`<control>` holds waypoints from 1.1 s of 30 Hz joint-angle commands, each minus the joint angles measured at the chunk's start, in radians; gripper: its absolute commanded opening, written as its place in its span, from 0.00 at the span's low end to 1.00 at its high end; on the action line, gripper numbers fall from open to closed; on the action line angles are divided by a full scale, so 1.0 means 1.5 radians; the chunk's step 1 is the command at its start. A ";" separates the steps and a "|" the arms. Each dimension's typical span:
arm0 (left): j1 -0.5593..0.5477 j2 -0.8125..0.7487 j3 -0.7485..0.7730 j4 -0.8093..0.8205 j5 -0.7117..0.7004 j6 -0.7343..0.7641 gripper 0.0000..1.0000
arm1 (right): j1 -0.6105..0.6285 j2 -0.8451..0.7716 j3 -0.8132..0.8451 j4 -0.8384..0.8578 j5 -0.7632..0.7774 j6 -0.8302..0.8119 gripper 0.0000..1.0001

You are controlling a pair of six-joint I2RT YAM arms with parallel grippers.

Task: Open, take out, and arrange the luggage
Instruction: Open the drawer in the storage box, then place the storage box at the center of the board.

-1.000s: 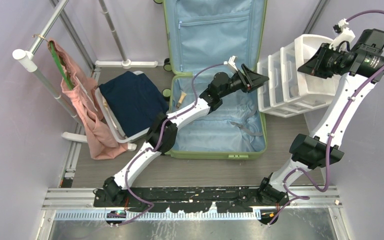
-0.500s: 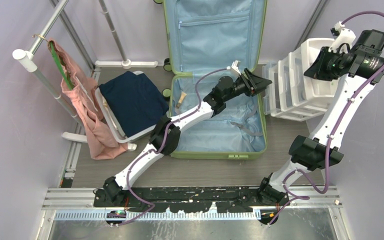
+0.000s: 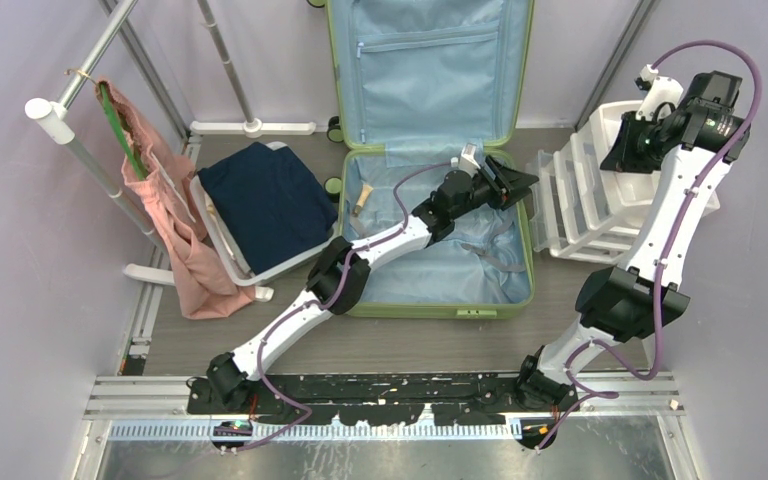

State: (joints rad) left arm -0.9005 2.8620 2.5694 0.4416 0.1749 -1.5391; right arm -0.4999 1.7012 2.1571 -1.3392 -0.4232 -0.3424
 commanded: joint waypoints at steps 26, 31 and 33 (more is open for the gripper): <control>0.042 -0.218 -0.123 -0.034 0.020 0.106 0.64 | 0.095 -0.042 -0.167 0.251 0.147 -0.119 0.01; 0.069 -0.314 -0.219 -0.079 0.094 0.194 0.64 | 0.116 -0.034 -0.181 0.234 0.156 -0.125 0.21; 0.082 -0.372 -0.283 -0.120 0.118 0.250 0.64 | 0.121 -0.036 -0.184 0.230 0.150 -0.120 0.36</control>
State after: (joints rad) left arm -0.8131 2.4989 2.2593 0.3294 0.2447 -1.3441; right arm -0.3336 1.7027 1.8584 -1.1248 -0.2237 -0.4847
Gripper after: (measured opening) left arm 0.635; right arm 0.254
